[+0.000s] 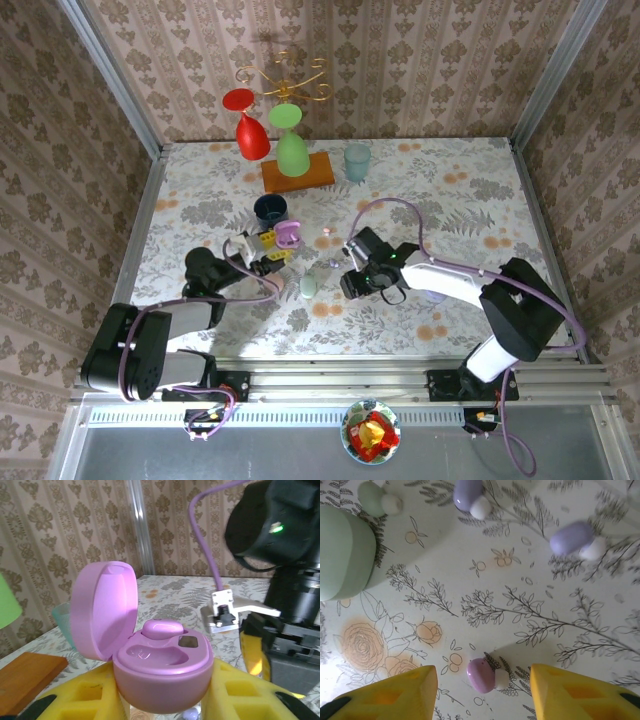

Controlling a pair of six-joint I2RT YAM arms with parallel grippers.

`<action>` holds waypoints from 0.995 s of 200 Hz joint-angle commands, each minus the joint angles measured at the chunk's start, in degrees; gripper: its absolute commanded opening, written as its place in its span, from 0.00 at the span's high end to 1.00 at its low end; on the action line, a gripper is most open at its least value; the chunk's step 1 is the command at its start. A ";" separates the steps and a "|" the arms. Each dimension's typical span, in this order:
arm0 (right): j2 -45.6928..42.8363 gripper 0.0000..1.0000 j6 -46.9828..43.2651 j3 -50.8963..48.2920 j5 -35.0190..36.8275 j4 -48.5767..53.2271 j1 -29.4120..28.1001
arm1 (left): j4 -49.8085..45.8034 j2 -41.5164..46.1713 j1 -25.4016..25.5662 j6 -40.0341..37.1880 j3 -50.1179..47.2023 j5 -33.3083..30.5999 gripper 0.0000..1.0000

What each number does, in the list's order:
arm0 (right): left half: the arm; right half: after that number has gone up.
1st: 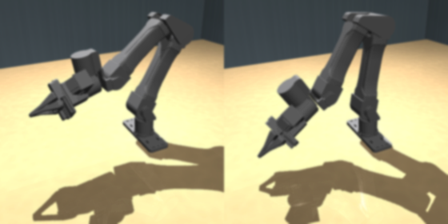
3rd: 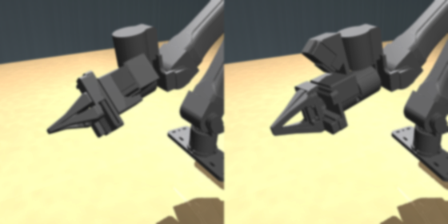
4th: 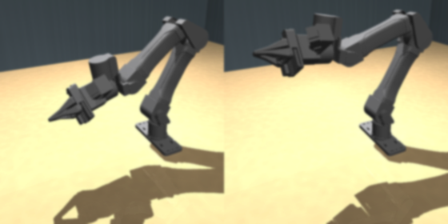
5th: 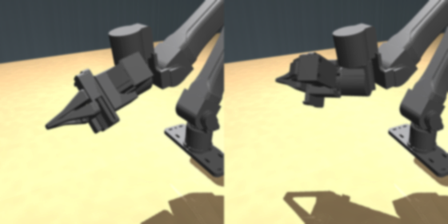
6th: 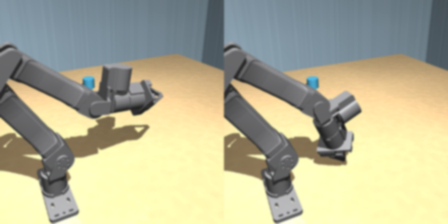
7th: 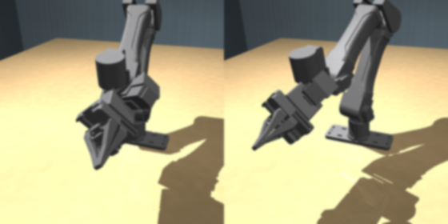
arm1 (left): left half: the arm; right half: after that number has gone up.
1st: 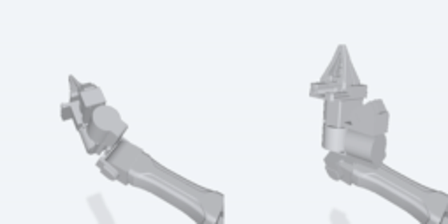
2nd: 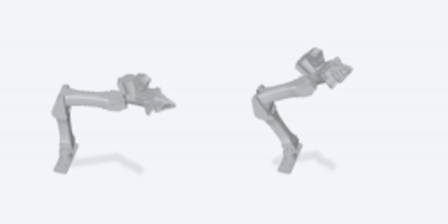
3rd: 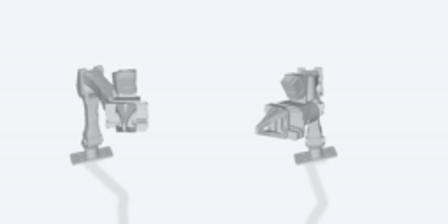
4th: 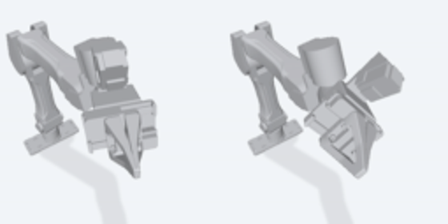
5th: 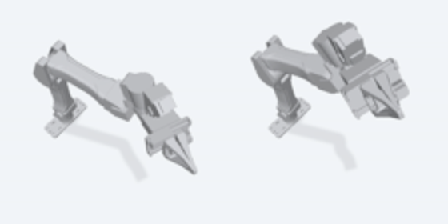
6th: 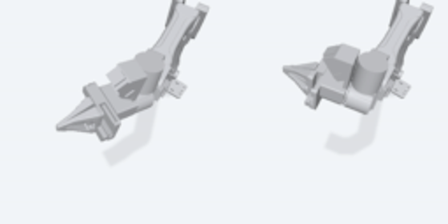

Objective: Insert the wireless bluetooth earbuds into the charging case

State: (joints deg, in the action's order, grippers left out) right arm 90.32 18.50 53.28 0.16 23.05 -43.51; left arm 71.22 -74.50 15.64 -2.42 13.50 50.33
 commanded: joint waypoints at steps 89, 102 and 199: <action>14.16 0.60 -2.80 15.40 33.53 23.25 -16.08 | 0.89 1.91 -2.50 -0.05 -0.70 -1.51 0.74; 15.74 0.60 -3.00 16.07 34.43 23.24 -17.12 | 0.85 1.90 -2.46 -0.04 -0.58 -1.28 0.74; 20.94 0.68 -4.59 18.35 36.05 24.14 -18.56 | 0.95 2.12 -2.46 -0.34 -0.75 -1.02 0.74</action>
State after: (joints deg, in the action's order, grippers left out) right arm 109.51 14.59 70.30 33.28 44.82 -61.82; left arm 71.18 -73.73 13.41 -2.42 13.32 48.60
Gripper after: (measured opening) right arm 0.325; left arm 0.341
